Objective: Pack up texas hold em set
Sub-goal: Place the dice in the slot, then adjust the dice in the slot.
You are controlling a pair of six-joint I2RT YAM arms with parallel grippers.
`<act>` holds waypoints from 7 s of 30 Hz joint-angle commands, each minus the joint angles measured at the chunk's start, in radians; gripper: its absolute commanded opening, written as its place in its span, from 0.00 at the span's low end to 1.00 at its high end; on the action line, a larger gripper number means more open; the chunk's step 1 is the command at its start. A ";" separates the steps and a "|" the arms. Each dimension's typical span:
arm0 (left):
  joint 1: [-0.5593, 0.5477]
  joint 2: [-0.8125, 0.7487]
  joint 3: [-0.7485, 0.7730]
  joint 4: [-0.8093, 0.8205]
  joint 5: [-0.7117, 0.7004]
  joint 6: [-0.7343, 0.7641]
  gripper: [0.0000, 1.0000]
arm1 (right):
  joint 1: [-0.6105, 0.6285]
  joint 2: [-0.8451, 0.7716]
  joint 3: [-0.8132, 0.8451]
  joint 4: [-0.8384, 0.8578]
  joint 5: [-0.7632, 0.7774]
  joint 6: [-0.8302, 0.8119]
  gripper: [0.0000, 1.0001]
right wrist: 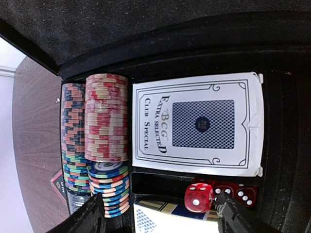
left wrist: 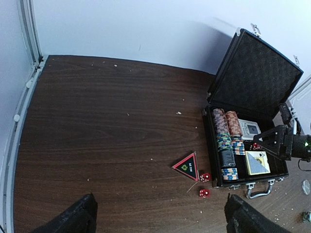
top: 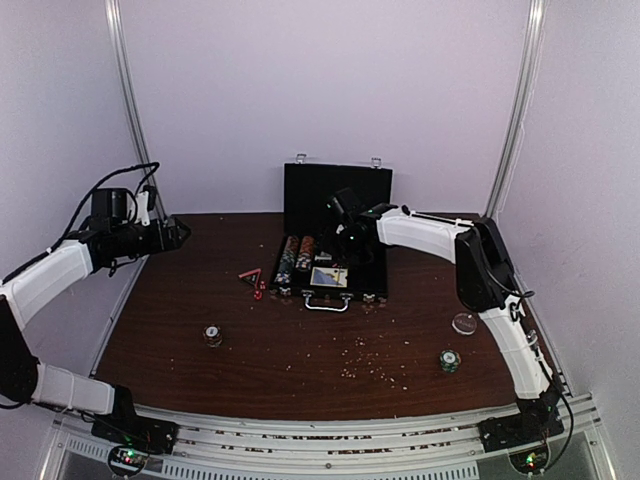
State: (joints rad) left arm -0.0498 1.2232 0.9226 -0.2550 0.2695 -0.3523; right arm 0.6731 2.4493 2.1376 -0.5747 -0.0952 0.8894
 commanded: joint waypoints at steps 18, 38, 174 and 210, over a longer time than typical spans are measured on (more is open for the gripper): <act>-0.005 0.066 0.052 0.039 0.047 0.007 0.93 | 0.003 -0.047 -0.012 0.024 0.002 -0.005 0.56; -0.005 0.089 0.056 0.039 0.058 0.012 0.93 | 0.009 -0.021 0.003 0.101 -0.076 -0.005 0.54; -0.005 0.059 0.033 -0.003 0.028 0.018 0.92 | -0.029 0.100 -0.033 -0.176 0.059 -0.064 0.82; -0.005 0.042 0.023 -0.003 0.032 0.025 0.92 | 0.021 0.124 0.067 -0.335 0.175 -0.077 0.84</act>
State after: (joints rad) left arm -0.0498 1.2846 0.9443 -0.2634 0.3065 -0.3393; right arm 0.6876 2.5172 2.2028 -0.7456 0.1280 0.8150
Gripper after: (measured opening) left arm 0.923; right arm 0.836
